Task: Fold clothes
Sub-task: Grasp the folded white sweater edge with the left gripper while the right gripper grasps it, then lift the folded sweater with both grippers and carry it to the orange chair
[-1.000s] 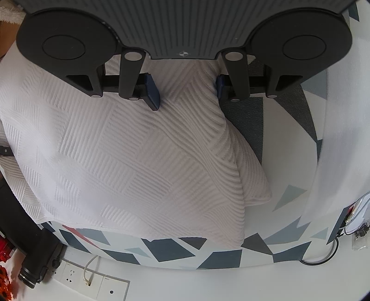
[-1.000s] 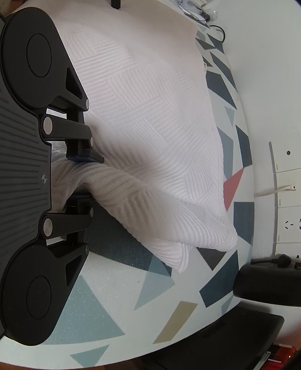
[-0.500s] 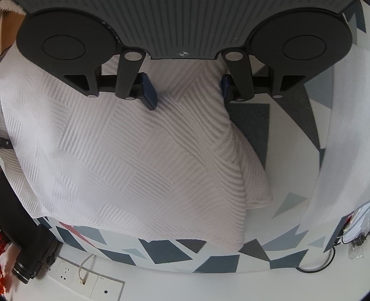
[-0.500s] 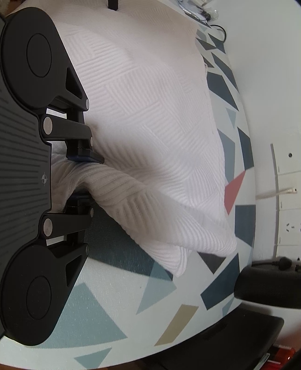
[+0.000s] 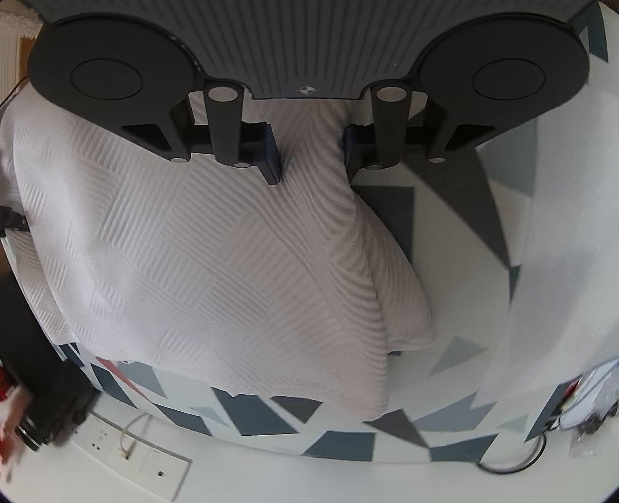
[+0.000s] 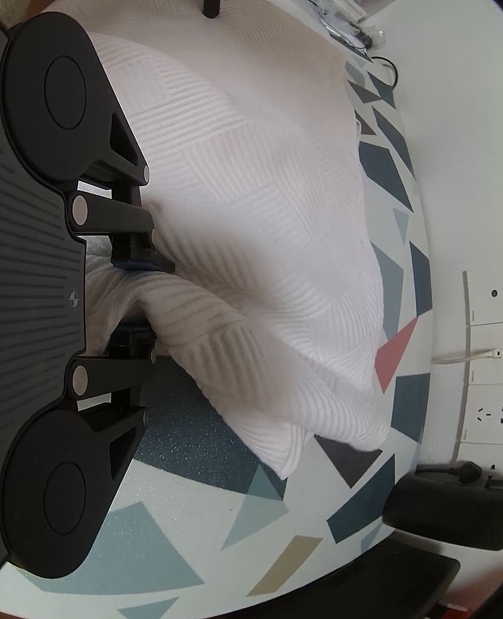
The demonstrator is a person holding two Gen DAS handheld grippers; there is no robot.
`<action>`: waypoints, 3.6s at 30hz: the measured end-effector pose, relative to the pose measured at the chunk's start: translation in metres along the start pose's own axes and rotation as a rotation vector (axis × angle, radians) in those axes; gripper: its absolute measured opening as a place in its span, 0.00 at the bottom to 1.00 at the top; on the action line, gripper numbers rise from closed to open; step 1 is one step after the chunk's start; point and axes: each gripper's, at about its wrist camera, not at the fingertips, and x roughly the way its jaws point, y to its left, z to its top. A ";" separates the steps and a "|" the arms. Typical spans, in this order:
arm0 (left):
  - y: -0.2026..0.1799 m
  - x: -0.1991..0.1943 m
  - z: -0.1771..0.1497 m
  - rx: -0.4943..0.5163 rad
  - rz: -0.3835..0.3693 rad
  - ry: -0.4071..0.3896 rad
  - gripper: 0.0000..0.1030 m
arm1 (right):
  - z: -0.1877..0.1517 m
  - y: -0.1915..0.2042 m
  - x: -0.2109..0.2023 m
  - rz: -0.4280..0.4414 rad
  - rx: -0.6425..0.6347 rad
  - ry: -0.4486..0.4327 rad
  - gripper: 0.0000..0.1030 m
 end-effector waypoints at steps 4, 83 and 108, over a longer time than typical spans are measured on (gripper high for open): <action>0.002 -0.001 -0.003 -0.013 -0.006 -0.003 0.38 | -0.001 -0.001 0.000 0.005 -0.002 -0.005 0.22; -0.091 0.021 -0.006 0.167 -0.286 -0.193 0.16 | -0.012 0.151 0.006 0.074 0.083 -0.189 0.17; -0.124 -0.174 -0.129 -0.120 0.059 -0.542 0.15 | -0.046 0.222 -0.155 0.436 -0.326 -0.400 0.17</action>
